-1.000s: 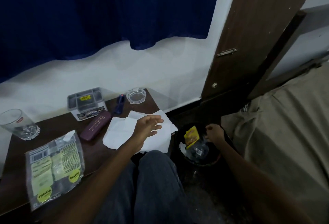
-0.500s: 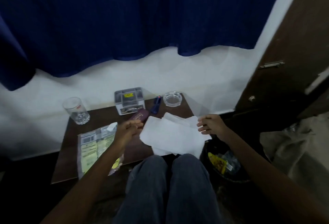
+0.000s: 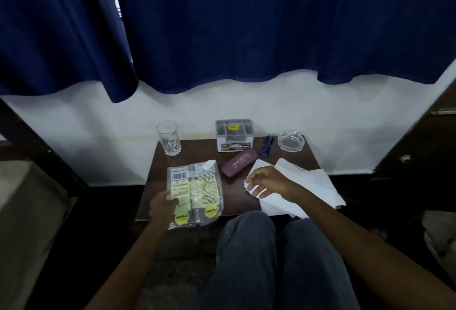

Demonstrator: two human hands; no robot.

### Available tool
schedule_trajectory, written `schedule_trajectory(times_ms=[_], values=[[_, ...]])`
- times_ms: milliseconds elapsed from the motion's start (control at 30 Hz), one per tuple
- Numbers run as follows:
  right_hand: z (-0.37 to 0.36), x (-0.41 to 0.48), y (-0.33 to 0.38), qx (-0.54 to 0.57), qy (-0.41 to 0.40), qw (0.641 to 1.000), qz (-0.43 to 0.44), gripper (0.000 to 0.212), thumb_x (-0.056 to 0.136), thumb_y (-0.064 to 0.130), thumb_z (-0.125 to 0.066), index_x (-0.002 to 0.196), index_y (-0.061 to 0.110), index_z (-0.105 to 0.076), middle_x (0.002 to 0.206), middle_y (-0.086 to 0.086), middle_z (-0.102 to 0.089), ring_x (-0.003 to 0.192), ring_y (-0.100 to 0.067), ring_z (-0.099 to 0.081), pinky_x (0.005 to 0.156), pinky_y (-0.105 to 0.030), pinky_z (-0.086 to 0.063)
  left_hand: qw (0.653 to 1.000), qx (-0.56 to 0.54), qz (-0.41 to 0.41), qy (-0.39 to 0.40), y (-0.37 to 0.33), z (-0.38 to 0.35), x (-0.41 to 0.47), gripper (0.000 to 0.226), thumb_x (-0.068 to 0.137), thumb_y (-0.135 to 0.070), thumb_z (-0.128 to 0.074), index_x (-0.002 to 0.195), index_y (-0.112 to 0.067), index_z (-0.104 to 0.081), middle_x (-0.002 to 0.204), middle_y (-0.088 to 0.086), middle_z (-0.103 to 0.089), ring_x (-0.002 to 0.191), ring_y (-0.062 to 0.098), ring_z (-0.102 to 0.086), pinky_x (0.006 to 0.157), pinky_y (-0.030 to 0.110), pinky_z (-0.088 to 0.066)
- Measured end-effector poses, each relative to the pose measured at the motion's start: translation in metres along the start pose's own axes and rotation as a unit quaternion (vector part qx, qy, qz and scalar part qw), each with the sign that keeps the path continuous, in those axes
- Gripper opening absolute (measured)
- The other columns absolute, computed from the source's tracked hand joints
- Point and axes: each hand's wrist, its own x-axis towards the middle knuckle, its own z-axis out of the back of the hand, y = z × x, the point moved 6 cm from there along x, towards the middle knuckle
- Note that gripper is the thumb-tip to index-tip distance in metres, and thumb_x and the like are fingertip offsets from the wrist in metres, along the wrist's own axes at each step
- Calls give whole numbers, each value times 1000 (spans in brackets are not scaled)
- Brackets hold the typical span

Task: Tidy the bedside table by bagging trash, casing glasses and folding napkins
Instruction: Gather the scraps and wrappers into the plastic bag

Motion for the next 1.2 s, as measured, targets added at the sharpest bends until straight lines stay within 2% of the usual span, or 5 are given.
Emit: schedule_trajectory(times_ms=[433, 633, 867, 1067, 1200], values=[[-25, 0, -1, -13, 3, 1000, -12, 18, 90, 5, -48, 81, 13, -61, 79, -6, -66, 60, -16, -61, 57, -22, -48, 990, -112, 73, -51, -5, -8, -43, 43, 77, 5, -61, 118, -1, -52, 114, 22, -60, 102, 37, -60, 83, 44, -52], [-11, -6, -5, 1, -5, 1000, -15, 15, 89, 7, -51, 94, 5, -65, 84, -10, -68, 67, -22, -63, 67, -28, -51, 963, -238, 102, 78, -36, -26, -62, 13, 88, -7, -52, 97, -5, -62, 81, 11, -62, 64, 18, -54, 49, 22, -45], [0, -16, 13, -46, -68, 994, 72, 18, 83, -2, -55, 88, 10, -67, 92, -12, -66, 76, -17, -59, 59, -21, -46, 939, -256, 41, 224, -92, -22, -77, 33, 96, -30, -36, 100, -10, -62, 94, 13, -71, 80, 27, -66, 72, 37, -52], [25, -17, 41, -129, -104, 964, 206, 52, 78, -4, -66, 128, 5, -54, 131, -7, -54, 118, -14, -50, 92, -15, -37, 928, -232, 2, 292, -132, -41, -99, 31, 96, -28, -35, 94, -14, -62, 92, 7, -67, 76, 22, -68, 69, 37, -54], [73, -29, 31, -103, -158, 962, 196, 27, 78, -3, -66, 105, -1, -67, 98, -1, -63, 87, -5, -58, 74, -8, -41, 910, -249, -6, 332, -157, -75, -112, 33, 97, -29, -34, 91, -15, -64, 82, 3, -74, 67, 17, -72, 57, 30, -59]])
